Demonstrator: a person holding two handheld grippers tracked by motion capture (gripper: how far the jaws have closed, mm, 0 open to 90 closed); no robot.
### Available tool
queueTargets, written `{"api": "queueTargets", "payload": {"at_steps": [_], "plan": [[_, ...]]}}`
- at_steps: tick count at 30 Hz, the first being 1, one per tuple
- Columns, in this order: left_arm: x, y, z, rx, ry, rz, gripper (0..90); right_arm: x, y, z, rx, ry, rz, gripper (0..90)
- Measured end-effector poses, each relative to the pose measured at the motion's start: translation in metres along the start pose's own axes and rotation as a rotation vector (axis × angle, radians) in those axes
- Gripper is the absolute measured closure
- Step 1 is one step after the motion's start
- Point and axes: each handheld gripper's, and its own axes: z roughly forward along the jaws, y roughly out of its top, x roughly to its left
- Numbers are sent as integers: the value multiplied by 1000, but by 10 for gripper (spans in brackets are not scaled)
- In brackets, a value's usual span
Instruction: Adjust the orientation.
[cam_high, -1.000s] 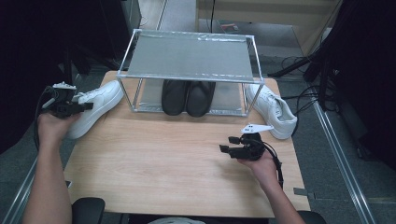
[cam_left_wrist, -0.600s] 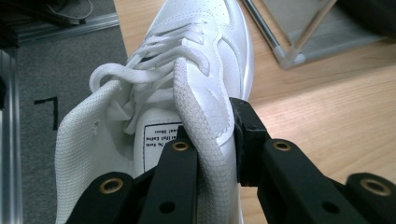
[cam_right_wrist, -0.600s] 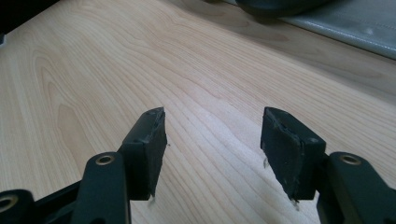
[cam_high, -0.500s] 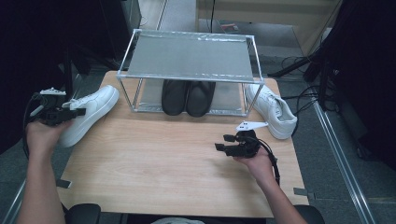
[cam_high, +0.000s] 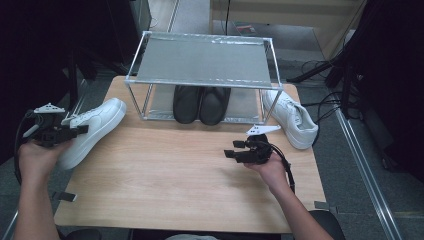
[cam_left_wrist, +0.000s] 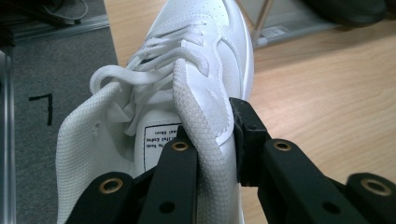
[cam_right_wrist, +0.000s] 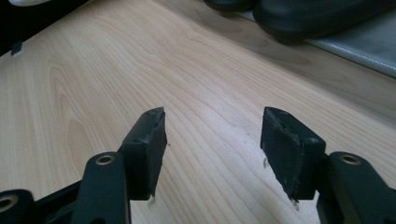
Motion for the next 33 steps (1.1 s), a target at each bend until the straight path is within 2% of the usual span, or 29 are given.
{"api": "queueTargets", "payload": {"at_steps": [11, 19, 33], "plan": [[-24, -20, -15, 15, -32, 15, 806, 0, 10, 10, 6, 25, -13, 418], [-46, -28, -23, 26, -57, 65, 803, 2, 14, 16, 15, 39, -21, 418], [-95, -12, -2, 9, -205, 194, 804, 1, 13, 14, 19, 30, -17, 418]]}}
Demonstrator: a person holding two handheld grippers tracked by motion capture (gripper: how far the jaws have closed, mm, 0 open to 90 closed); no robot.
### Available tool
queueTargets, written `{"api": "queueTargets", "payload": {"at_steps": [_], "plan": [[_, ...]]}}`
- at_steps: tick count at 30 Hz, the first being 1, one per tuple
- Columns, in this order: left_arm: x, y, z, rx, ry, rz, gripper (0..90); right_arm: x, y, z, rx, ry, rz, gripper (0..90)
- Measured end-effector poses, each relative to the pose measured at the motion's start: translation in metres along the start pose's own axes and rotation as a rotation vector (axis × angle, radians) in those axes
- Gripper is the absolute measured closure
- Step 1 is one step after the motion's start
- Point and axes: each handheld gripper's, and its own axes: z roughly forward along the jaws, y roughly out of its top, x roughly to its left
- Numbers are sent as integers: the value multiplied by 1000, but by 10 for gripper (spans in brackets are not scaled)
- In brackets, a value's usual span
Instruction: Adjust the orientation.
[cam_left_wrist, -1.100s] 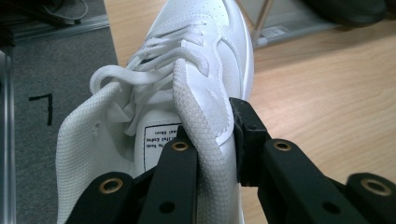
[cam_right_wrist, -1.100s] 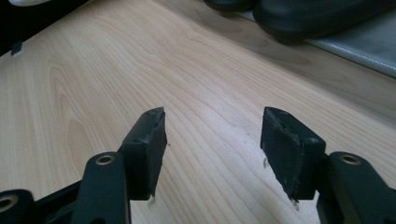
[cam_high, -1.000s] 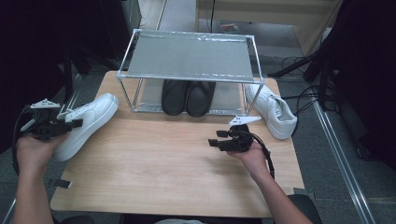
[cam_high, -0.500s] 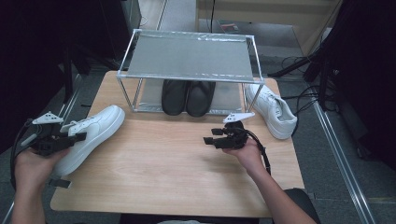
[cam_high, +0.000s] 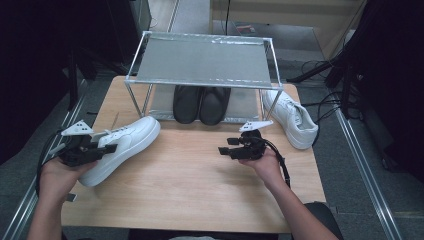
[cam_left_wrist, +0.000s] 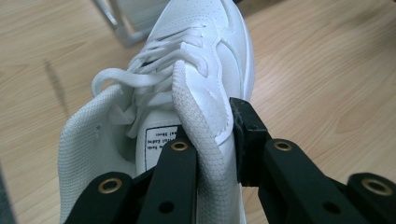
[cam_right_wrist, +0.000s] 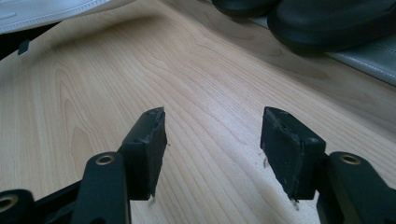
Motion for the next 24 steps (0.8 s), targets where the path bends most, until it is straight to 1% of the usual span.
{"api": "queueTargets", "payload": {"at_steps": [1, 2, 6, 7, 10, 13, 16, 18, 23, 24], "plan": [[-3, 2, 2, -5, -8, 8, 803, 0, 0, 0, 1, 0, 0, 418], [-5, 3, 4, -3, -12, 16, 804, 0, 0, 0, 0, 0, -1, 418], [-18, 9, 14, 4, -49, 49, 804, 0, -2, -3, -1, -4, 4, 418], [-22, 11, 17, 6, -63, 54, 803, 0, -2, -3, -3, -6, 5, 418], [-31, 17, 26, 22, -100, 88, 803, -1, -4, -5, -5, -12, 7, 418], [-42, 23, 37, 25, -123, 123, 800, -1, -6, -8, -4, -19, 14, 418], [-50, 28, 46, 27, -143, 145, 801, -2, -8, -11, 3, -30, 24, 418], [-56, 33, 52, 35, -160, 165, 801, -2, -11, -14, -8, -35, 25, 418], [-73, 43, 68, 57, -220, 223, 801, -4, -17, -22, -14, -57, 38, 418], [-78, 45, 72, 56, -232, 229, 800, -4, -19, -23, -15, -63, 41, 418]]}}
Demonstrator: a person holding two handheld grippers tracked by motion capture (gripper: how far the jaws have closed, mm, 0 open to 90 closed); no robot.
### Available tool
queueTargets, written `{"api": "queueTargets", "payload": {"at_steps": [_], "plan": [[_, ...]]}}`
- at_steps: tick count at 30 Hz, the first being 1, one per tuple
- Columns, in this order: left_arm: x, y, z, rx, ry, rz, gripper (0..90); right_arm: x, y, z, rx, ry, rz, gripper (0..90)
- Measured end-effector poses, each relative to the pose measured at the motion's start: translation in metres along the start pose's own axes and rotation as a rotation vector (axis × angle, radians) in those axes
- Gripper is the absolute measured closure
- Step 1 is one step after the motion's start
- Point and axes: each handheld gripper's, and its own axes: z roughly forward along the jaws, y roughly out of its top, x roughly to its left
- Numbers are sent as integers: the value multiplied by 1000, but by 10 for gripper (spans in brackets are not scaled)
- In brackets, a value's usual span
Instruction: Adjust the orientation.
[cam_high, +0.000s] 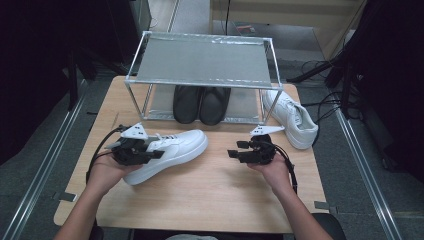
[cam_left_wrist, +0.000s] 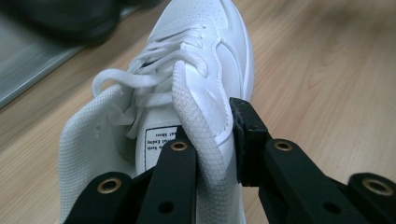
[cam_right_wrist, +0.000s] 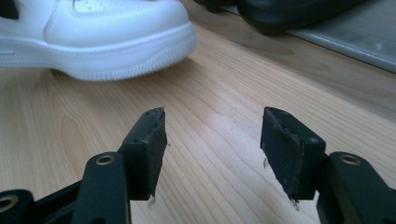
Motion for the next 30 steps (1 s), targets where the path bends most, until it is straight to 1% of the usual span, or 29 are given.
{"api": "queueTargets", "payload": {"at_steps": [2, 4, 8, 10, 12, 13, 14, 15, 16, 17, 18, 19, 20, 23, 24, 26, 27, 28, 29, 30], "plan": [[-5, 7, 8, 9, -23, 24, 799, -1, -3, -3, 0, -10, 10, 418], [-12, 14, 18, 6, -42, 40, 800, -2, -6, -8, -5, -20, 11, 418], [-25, 25, 34, 0, -74, 72, 799, -4, -12, -16, -19, -42, 32, 418], [-31, 30, 43, 0, -100, 93, 799, -5, -15, -20, -21, -53, 43, 418], [-35, 32, 54, 9, -135, 106, 798, -6, -18, -24, -26, -62, 51, 418], [-35, 32, 60, 17, -156, 104, 797, -6, -20, -25, -26, -68, 53, 418], [-34, 33, 66, 30, -190, 90, 794, -6, -21, -27, -27, -72, 57, 418], [-33, 32, 71, 36, -212, 68, 791, -6, -22, -28, -29, -74, 58, 418], [-34, 33, 73, 42, -227, 64, 787, -5, -23, -29, -32, -77, 59, 418], [-35, 34, 75, 55, -232, 74, 783, -5, -24, -30, -32, -79, 64, 418], [-38, 33, 76, 58, -228, 79, 779, -5, -25, -31, -34, -83, 62, 418], [-39, 32, 77, 76, -232, 86, 773, -5, -26, -32, -33, -85, 66, 418], [-40, 32, 78, 92, -237, 81, 766, -6, -26, -32, -33, -88, 66, 418], [-44, 30, 80, 107, -231, 88, 753, -6, -26, -32, -35, -89, 69, 418], [-44, 29, 80, 107, -229, 83, 750, -6, -26, -32, -34, -88, 68, 418], [-44, 28, 79, 97, -245, 62, 722, -5, -26, -31, -30, -87, 66, 418], [-44, 28, 79, 88, -243, 54, 697, -5, -26, -30, -30, -85, 63, 418], [-42, 28, 77, 67, -243, 43, 664, -5, -26, -30, -28, -84, 60, 418], [-40, 28, 76, 57, -240, 35, 609, -4, -25, -30, -28, -83, 59, 418], [-37, 28, 74, 52, -232, 24, 578, -4, -25, -30, -27, -82, 58, 418]]}}
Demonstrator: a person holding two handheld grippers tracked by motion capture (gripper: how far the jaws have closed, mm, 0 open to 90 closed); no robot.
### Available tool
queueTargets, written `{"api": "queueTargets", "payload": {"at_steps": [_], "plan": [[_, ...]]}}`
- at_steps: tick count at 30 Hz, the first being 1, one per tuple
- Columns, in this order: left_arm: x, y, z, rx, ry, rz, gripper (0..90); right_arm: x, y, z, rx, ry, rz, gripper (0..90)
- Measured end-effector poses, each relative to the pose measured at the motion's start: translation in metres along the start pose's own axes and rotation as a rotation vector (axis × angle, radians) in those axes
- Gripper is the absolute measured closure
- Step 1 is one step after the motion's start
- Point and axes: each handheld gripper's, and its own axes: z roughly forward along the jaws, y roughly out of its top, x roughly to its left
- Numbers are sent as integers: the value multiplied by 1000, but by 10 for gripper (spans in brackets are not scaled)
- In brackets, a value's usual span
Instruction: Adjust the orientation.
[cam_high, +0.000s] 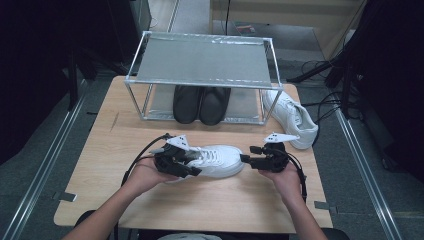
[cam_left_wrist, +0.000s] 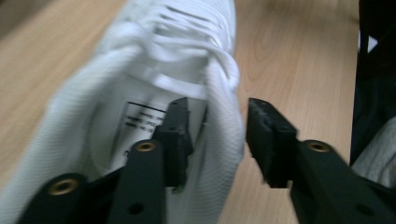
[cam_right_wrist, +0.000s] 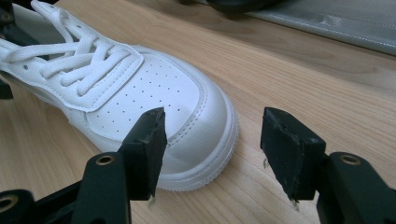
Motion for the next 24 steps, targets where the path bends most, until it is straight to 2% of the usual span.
{"api": "queueTargets", "payload": {"at_steps": [2, 4, 9, 14, 17, 24], "plan": [[5, -1, -5, -15, 15, -19, 547, 0, 0, 0, 0, 0, -3, 418], [9, -2, -10, -18, -1, -31, 510, 0, 0, 1, 3, 0, -2, 418], [8, -1, -18, -16, 19, 1, 465, 1, 0, 1, 4, 1, -7, 418], [9, 1, -35, -33, 39, -1, 448, 4, 0, 3, 10, 5, -14, 418], [13, 0, -46, -63, 52, -18, 440, 5, 0, 4, 13, 6, -20, 418], [23, -3, -63, -84, 92, -37, 432, 9, 0, 3, 13, 10, -26, 418]]}}
